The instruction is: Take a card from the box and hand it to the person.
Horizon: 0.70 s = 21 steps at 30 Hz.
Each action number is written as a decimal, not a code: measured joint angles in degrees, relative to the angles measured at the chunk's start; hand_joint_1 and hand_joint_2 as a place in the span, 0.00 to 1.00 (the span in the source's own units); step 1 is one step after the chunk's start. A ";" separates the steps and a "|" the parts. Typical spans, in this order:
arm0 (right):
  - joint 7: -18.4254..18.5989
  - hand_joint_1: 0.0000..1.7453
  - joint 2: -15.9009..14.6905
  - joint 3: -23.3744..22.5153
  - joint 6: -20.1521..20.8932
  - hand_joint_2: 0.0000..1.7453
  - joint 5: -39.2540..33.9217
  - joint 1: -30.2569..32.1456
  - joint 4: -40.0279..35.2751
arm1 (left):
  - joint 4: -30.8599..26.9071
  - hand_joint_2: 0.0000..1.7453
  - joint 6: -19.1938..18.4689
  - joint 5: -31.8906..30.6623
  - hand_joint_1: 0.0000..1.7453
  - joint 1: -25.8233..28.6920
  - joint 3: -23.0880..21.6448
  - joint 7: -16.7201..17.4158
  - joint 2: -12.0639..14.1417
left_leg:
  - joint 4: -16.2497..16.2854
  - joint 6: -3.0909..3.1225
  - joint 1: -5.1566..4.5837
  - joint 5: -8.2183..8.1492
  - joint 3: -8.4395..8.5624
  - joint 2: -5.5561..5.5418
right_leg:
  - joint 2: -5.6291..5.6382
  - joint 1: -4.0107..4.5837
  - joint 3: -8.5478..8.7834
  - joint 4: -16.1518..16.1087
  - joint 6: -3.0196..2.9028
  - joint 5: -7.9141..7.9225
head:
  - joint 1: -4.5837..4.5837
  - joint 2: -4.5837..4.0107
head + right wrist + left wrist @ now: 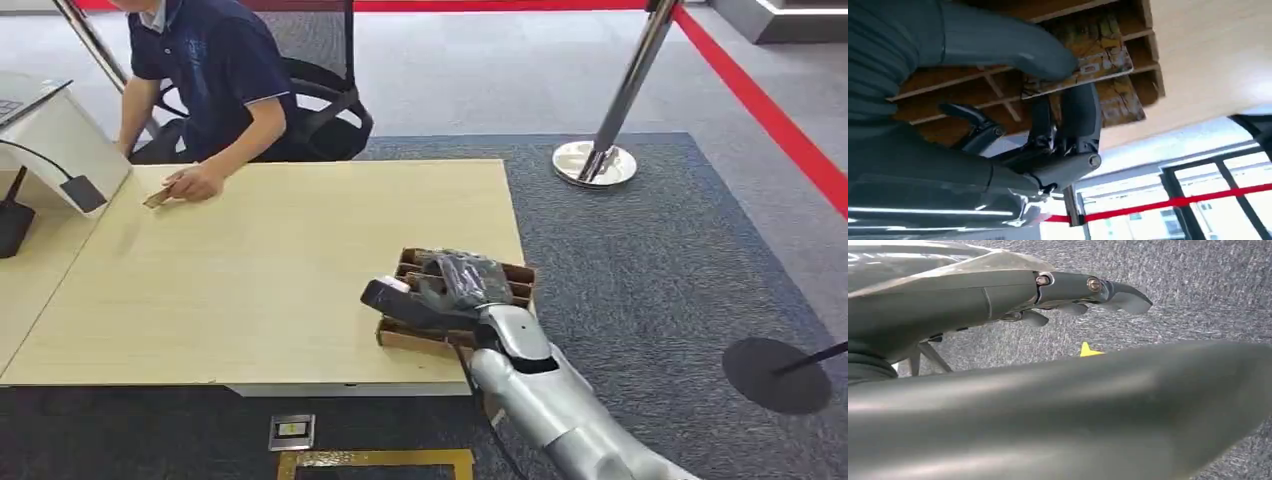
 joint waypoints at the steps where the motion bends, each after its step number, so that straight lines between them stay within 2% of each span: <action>1: 0.18 1.00 -0.29 0.07 0.44 1.00 0.24 0.49 -1.92 | 0.02 0.00 -0.04 0.13 0.00 0.00 0.00 -0.02 0.00 | 0.00 0.00 0.00 0.00 -0.03 0.00 | 0.00 0.00 -0.02 0.00 0.00 0.00 | 0.00 0.00; 5: 0.66 1.00 -1.42 0.59 2.10 1.00 0.55 1.54 -9.21 | 0.02 0.00 -0.04 0.24 0.00 0.00 0.00 -0.22 0.00 | 0.00 0.00 -0.01 0.00 -0.06 0.00 | 0.00 0.00 -0.05 -0.01 0.00 0.00 | 0.02 0.00; 9: 0.90 1.00 -1.95 1.03 2.87 1.00 0.77 1.35 -13.36 | 0.02 0.00 -0.04 0.33 0.00 0.00 0.00 -0.22 0.00 | 0.00 0.00 -0.01 0.00 -0.06 0.00 | 0.00 0.00 -0.05 -0.01 0.00 0.00 | 0.00 0.00; 21: 0.70 1.00 -2.61 3.34 5.10 1.00 0.55 -0.61 -22.53 | 0.02 0.00 -0.22 -0.26 0.00 -0.01 -0.02 -0.92 0.00 | 0.00 0.00 0.00 0.01 -0.08 0.00 | 0.00 0.00 -0.05 0.02 0.00 0.00 | 0.00 0.00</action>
